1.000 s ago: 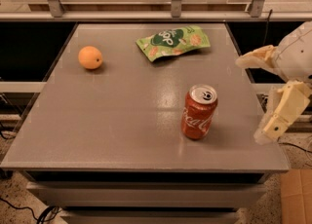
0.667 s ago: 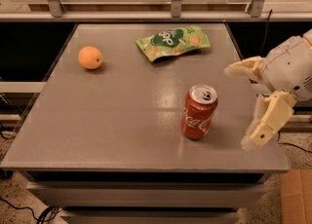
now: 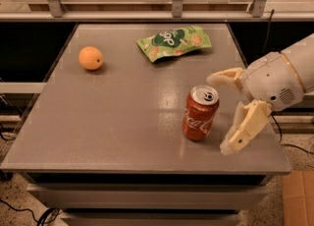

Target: Move coke can near green rice chip bag

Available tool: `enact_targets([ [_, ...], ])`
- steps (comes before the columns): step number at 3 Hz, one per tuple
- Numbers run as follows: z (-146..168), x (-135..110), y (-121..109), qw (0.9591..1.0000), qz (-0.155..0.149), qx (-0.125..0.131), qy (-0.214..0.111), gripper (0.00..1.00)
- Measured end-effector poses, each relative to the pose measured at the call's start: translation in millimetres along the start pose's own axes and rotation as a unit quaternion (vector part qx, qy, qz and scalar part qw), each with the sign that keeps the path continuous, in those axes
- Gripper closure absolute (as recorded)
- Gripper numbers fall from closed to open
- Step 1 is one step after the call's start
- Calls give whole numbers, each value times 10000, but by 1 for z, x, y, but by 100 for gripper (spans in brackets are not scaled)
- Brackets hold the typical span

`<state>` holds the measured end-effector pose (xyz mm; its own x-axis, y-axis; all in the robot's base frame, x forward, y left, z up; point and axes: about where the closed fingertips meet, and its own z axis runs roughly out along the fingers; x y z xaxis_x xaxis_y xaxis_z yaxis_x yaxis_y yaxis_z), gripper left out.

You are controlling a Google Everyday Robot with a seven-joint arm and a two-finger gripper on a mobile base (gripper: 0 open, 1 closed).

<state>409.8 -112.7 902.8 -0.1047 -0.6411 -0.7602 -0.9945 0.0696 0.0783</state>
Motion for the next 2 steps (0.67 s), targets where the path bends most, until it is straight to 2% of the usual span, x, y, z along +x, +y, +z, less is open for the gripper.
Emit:
enact_targets([
  [2,33,0,-11,9987,47,-209,-472,0],
])
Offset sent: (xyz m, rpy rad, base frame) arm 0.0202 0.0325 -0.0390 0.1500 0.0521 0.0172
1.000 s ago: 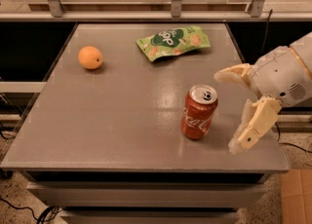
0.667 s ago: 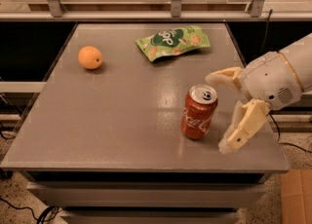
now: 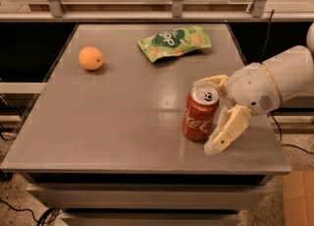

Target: Move coke can near green rice chip bag

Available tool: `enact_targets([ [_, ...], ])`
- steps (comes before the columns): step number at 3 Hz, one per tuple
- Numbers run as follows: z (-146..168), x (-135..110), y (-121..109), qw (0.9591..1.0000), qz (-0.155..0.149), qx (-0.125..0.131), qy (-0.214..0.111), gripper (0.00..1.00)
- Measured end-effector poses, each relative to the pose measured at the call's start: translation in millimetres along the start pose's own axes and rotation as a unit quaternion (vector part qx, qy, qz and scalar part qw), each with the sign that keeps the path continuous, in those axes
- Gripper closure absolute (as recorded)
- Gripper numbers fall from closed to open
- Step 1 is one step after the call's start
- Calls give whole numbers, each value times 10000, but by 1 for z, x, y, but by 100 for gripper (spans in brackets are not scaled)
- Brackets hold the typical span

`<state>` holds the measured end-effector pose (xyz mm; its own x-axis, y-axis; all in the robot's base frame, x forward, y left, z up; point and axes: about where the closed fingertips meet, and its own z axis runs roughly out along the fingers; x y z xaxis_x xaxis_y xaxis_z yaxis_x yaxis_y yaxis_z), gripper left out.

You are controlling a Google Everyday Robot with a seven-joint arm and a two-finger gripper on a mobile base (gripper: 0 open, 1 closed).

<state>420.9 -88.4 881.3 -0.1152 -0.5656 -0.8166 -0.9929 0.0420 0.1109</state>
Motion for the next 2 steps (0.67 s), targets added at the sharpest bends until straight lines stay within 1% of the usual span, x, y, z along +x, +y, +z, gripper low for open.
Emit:
enact_targets([
  [1,11,6,-8,9999,77,-44,-111,0],
  [2,18,11,-14,9997,131,-97,-193,18],
])
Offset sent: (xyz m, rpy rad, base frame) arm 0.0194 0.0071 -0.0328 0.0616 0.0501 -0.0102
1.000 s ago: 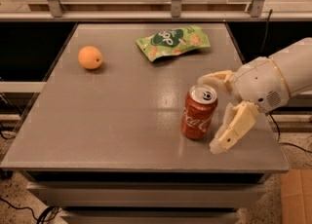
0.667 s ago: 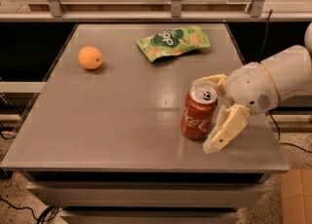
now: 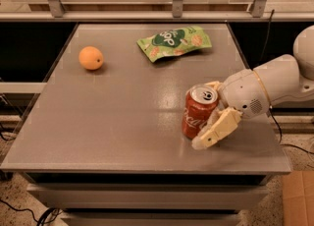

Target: Move coke can near green rice chip bag

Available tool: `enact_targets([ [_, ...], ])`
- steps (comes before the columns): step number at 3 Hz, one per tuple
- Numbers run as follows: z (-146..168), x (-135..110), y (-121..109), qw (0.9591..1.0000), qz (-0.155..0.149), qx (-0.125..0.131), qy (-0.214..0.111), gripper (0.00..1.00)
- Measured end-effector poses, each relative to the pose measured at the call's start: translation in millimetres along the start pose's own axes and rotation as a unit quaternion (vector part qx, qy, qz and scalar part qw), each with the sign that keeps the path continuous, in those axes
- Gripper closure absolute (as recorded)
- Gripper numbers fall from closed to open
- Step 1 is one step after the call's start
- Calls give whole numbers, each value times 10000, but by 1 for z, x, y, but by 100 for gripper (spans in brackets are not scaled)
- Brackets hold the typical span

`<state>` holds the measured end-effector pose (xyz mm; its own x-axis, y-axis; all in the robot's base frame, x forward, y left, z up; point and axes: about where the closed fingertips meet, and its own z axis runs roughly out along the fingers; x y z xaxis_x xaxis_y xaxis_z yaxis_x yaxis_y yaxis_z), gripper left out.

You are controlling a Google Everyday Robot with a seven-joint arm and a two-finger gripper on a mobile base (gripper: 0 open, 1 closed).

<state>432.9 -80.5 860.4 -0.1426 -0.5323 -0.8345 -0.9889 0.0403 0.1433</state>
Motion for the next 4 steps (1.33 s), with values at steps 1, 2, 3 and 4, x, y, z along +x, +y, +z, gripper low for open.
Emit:
enact_targets([
  [1,2,1,-4,10000,3,-27,-65,41],
  [2,1,0,-7,9999,-9,-25,-142,64],
  [3,-3,-4,-11,9996,-35,38,-275,87],
  [4,-8,-10,-14,9991,-65,108,-416,100],
])
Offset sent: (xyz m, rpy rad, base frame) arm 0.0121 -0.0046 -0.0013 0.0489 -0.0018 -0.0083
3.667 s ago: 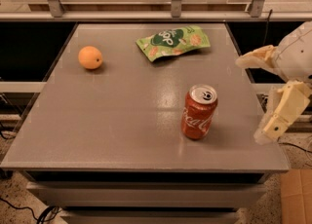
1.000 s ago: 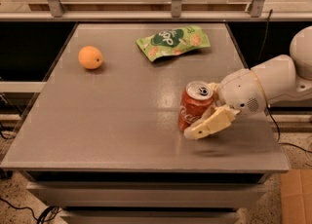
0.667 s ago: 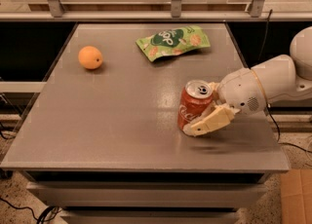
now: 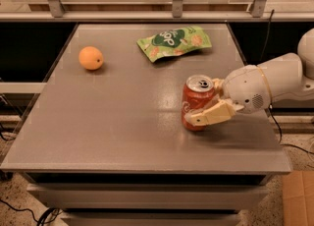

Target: Move coke can near green rice chip bag

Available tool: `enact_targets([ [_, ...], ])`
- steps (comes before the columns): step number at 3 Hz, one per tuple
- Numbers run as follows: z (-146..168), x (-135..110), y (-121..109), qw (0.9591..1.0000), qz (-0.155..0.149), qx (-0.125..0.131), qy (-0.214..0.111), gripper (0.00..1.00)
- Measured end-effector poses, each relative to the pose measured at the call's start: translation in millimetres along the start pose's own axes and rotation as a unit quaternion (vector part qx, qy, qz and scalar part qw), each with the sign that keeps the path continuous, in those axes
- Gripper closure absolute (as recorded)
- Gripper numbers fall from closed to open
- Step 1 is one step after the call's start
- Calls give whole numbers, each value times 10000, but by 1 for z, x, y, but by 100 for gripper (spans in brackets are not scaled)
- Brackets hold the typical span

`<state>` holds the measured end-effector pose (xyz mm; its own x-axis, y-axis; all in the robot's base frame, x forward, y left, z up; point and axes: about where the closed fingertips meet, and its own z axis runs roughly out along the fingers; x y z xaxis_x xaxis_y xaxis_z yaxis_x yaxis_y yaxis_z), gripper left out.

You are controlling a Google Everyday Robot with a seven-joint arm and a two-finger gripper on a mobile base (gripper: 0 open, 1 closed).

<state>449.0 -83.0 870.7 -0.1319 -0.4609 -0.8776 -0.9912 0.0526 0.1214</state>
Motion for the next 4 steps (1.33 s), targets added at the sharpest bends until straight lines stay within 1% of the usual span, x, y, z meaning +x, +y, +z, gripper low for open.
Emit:
enact_targets([
  [1,0,0,0,10000,0,-1,0,100],
  [2,1,-6,-2,9999,-99,-13,26,100],
  [3,7,-22,-11,9992,-385,-75,47,100],
  [4,17,-38,-25,9973,-710,-165,42,100],
])
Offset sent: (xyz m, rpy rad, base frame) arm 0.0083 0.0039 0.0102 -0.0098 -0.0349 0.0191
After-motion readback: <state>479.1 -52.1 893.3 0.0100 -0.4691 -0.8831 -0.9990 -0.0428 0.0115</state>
